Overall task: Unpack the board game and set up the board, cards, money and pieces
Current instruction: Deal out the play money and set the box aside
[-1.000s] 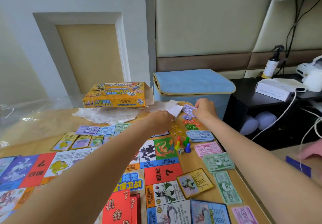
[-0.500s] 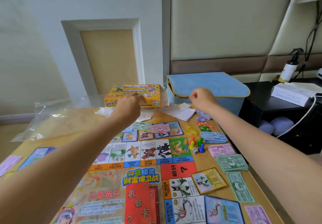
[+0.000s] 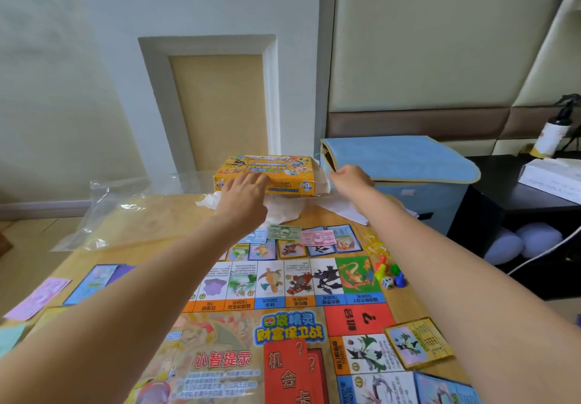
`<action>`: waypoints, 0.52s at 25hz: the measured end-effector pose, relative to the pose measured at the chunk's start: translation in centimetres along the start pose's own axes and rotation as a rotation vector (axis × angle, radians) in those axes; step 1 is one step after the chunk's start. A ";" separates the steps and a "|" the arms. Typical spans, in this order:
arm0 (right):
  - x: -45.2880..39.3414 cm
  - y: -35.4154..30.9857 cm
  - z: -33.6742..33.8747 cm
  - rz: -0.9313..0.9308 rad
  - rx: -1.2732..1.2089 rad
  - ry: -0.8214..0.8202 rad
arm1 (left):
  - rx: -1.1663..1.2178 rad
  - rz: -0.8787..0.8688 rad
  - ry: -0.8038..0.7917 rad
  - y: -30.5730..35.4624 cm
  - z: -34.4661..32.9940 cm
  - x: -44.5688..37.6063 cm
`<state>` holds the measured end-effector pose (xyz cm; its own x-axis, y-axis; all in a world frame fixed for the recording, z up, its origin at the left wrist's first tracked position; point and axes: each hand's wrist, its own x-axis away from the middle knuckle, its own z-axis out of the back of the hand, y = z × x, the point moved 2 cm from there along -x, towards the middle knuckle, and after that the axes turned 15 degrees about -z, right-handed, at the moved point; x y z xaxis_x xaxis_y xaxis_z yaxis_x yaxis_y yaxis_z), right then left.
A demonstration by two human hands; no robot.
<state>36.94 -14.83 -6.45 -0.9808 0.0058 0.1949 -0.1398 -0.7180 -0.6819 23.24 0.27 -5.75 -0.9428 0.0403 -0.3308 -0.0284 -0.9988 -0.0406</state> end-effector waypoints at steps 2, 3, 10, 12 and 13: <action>-0.5 -0.1 -0.8 -0.036 0.025 0.043 | -0.010 0.017 -0.034 -0.6 -0.4 0.5; -0.6 -0.2 -1.2 -0.050 0.028 0.051 | -0.014 0.022 -0.038 -0.8 -0.5 0.6; -0.1 -0.7 -2.7 -0.078 0.044 0.070 | -0.198 -0.092 -0.005 -1.4 -0.5 1.8; 0.2 -0.7 -2.5 -0.071 0.047 0.102 | -0.321 -0.165 0.020 -1.8 -0.7 2.4; 0.3 -0.7 -2.3 -0.066 0.052 0.120 | -0.337 -0.166 0.032 -1.9 -0.7 2.6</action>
<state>36.39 -12.68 -7.52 -0.9794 0.1349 0.1500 -0.2000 -0.7484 -0.6324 21.12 2.29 -7.16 -0.9236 0.2071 -0.3227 -0.0641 -0.9132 -0.4025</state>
